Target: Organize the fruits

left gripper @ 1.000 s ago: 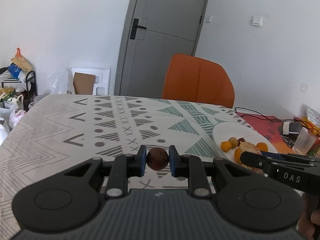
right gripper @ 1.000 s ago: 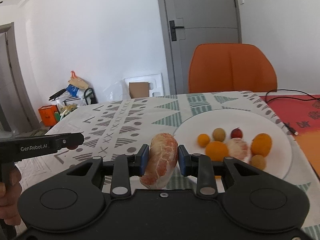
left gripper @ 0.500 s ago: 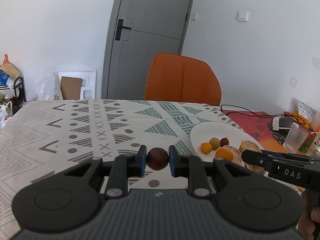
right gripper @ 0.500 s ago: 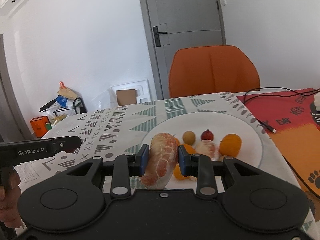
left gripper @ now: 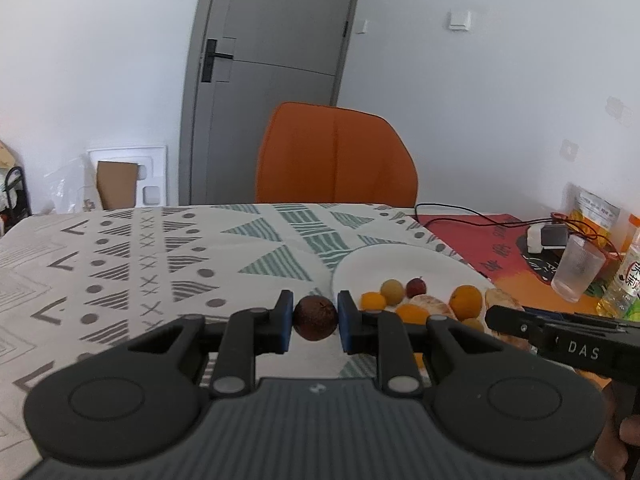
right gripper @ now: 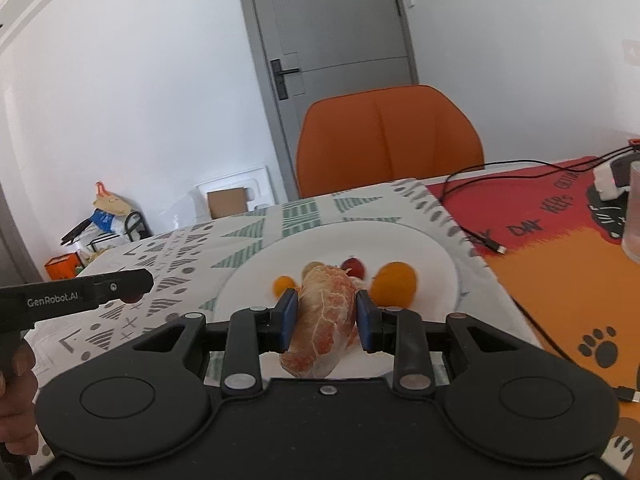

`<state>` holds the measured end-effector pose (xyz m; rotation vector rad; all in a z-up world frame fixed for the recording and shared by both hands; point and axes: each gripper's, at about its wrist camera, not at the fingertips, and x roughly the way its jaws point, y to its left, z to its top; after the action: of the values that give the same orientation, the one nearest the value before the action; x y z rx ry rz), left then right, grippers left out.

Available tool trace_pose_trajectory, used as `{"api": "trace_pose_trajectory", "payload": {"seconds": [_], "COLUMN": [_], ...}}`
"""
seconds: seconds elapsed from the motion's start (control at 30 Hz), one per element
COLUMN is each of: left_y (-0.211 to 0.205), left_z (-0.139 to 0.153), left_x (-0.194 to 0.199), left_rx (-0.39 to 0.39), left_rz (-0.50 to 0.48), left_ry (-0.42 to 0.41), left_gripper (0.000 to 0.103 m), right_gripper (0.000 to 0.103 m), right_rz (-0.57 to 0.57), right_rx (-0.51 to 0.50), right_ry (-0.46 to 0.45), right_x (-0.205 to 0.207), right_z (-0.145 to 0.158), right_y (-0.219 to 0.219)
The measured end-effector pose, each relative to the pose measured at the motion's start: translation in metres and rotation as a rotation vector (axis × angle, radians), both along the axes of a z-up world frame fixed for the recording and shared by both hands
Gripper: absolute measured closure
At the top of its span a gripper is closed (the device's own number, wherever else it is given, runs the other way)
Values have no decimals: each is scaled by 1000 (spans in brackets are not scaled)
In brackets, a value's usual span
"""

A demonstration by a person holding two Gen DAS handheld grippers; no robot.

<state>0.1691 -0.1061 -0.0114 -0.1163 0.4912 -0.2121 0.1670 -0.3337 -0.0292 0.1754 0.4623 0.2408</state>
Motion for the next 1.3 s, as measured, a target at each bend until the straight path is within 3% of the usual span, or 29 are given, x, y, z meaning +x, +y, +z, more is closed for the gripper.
{"api": "trace_pose_trajectory", "payload": {"seconds": [0.33, 0.47, 0.73, 1.0, 1.17, 1.23, 1.3], "left_y": [-27, -32, -46, -36, -24, -22, -18], "left_z": [-5, -9, -10, -5, 0, 3, 7], "left_x": [19, 27, 40, 28, 19, 15, 10], "left_rx": [0, -8, -5, 0, 4, 14, 21], "left_rz": [-58, -82, -109, -79, -43, -25, -11], "left_ry": [11, 21, 35, 35, 38, 34, 27], "left_gripper": [81, 81, 81, 77, 63, 48, 40], "right_gripper": [74, 59, 59, 58, 55, 55, 47], "right_rz": [-35, -53, -97, -92, -78, -73, -70], "right_rx": [18, 23, 21, 48, 58, 70, 71], "right_ry": [8, 7, -6, 2, -6, -5, -2], "right_x": [8, 9, -1, -5, -8, -10, -11], "right_z": [-7, -6, -5, -5, -2, -1, 0], "right_y": [-18, -18, -30, -30, -23, -23, -22]}}
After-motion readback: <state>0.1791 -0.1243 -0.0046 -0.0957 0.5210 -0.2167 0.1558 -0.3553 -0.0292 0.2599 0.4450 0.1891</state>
